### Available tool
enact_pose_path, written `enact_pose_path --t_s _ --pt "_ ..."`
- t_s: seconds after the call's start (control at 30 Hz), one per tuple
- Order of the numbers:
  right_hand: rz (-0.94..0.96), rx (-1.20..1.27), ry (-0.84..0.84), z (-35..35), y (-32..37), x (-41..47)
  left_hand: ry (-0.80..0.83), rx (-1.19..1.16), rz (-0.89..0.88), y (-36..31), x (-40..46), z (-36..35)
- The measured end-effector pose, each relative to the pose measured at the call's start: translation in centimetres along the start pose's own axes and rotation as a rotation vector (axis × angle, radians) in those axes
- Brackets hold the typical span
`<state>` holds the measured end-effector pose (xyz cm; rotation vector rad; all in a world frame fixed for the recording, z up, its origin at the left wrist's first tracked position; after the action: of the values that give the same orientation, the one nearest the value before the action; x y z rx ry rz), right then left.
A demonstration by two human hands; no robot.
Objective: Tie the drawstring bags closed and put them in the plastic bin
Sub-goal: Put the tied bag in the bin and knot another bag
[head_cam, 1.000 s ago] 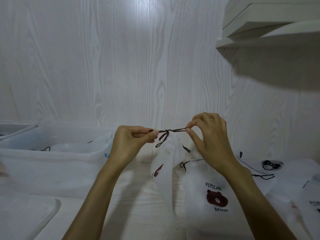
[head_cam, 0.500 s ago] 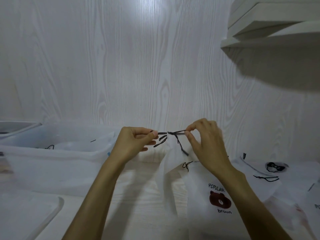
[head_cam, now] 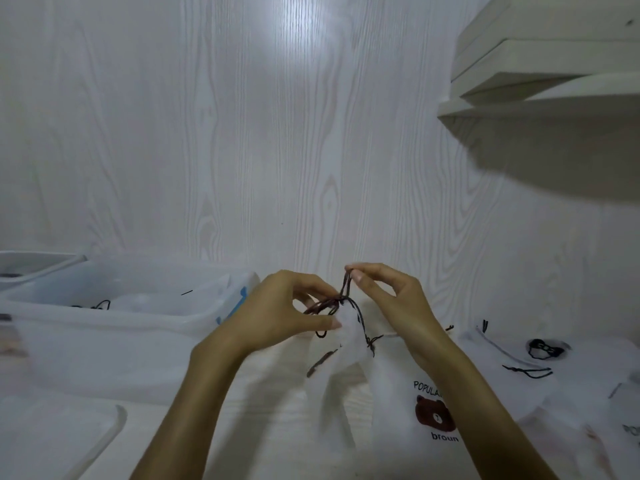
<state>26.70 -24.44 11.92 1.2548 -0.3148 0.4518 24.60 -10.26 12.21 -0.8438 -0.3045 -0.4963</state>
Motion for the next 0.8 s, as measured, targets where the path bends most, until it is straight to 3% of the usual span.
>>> enact_pose_path --t_s 0.17,0.33,0.5,0.57,0.73,0.8 --pt "-0.288 0.148 0.189 -1.1 -2.2 -0.6 -0.303 -0.031 0.190 1.1 0.5 3.4" --pt "-0.319 -0.097 0.464 -3.9 -0.3 -2.4 -0.593 0.137 0.276 -1.4 -0.4 10.5" --pt "-0.279 -0.242 0.426 -5.1 0.8 -0.9 -0.779 0.151 0.351 -1.4 -3.0 16.9" --pt "-0.303 -0.138 0.435 -6.6 0.7 -0.6 -0.880 0.062 0.364 0.4 -4.9 19.1" --pt "-0.495 0.425 0.603 -14.2 1.6 -2.3 -1.212 -0.366 0.478 7.2 -10.9 22.1" --pt "-0.494 0.472 0.630 -16.6 2.5 -2.2 -1.307 -0.554 0.533 8.9 -12.6 22.3"
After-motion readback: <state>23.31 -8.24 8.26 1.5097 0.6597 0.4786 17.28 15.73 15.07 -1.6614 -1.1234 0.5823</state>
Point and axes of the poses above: each hand's wrist, its own x-axis towards the middle knuckle, its own z-axis out of the back of the hand, y = z × x, the point moved 10 cm from there along x, towards the middle knuckle, and after that the axes turned 3 degrees about -x, right-handed, at the moved point
